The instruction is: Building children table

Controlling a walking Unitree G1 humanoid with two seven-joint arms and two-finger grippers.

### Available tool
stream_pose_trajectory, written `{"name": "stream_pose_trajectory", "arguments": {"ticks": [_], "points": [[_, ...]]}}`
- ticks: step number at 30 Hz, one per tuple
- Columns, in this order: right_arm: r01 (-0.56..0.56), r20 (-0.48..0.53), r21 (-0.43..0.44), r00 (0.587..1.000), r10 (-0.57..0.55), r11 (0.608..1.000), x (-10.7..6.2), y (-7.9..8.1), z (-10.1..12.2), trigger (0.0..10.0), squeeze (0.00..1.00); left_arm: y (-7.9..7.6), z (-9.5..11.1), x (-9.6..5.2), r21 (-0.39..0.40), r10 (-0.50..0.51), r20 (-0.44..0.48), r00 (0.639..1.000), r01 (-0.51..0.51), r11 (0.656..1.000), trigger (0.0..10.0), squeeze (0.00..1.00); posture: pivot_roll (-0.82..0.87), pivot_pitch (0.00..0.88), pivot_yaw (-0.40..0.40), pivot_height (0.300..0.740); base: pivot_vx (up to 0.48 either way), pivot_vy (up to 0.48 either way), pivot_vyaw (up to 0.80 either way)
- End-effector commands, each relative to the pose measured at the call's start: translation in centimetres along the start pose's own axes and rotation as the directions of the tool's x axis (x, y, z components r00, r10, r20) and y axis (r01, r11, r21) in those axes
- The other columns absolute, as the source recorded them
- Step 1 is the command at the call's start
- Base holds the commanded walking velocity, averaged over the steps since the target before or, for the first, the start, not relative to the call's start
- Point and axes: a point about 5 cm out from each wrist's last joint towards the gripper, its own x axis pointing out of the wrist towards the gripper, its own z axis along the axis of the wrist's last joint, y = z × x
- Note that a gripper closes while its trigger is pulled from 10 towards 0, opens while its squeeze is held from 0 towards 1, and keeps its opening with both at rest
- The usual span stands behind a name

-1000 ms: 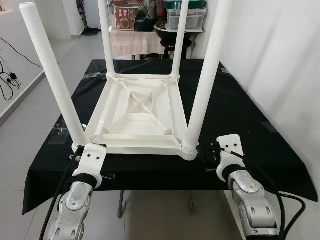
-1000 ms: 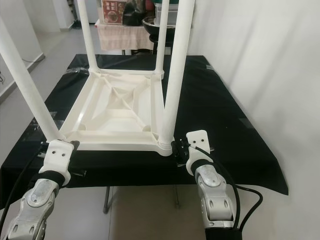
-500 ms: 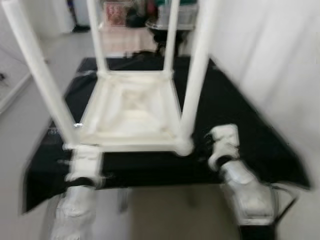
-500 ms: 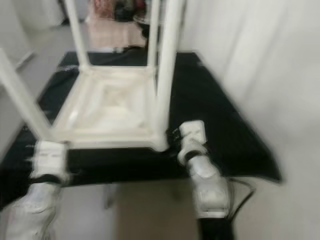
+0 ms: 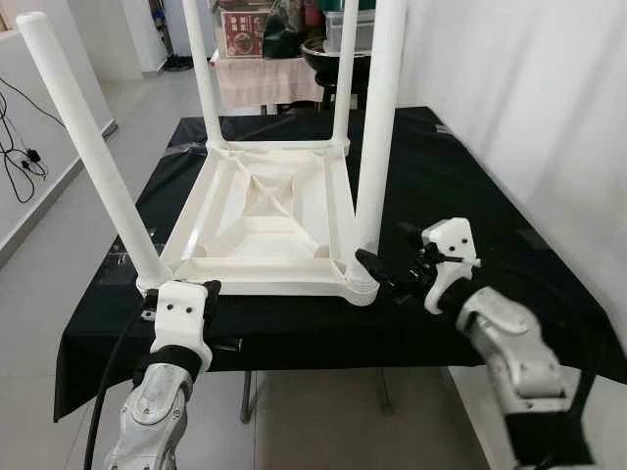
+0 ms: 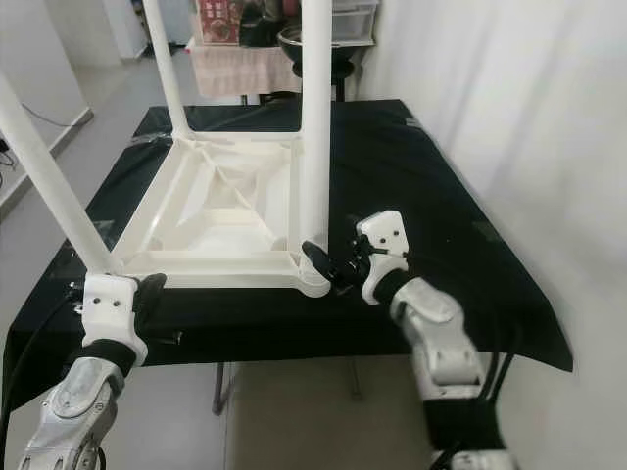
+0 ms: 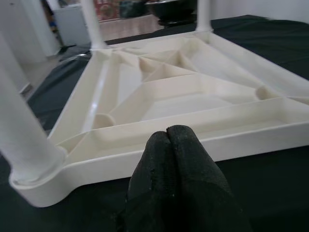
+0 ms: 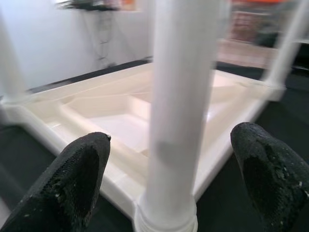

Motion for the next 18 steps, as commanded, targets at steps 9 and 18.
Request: {"name": "stream_pose_trajectory", "arguments": {"ticks": [9, 18], "points": [[-0.072, 0.088, 0.089, 0.994, 0.065, 0.993, 4.2, -1.2, 1.8, 10.0, 0.0, -1.7, 0.7, -0.9, 0.033, -0.206, 0.039, 0.978, 0.205, 0.978, 10.0, 0.0, 0.03, 0.0, 0.003, 0.74, 0.0, 0.0, 0.0], [-0.391, 0.068, 0.175, 0.92, 0.385, 0.904, 5.0, -0.6, 1.5, 10.0, 0.0, -2.2, 0.9, -3.0, -0.012, -0.375, 0.052, 0.926, 0.376, 0.927, 10.0, 0.0, 0.06, 0.028, -0.013, 0.74, 0.0, 0.0, 0.0]]}}
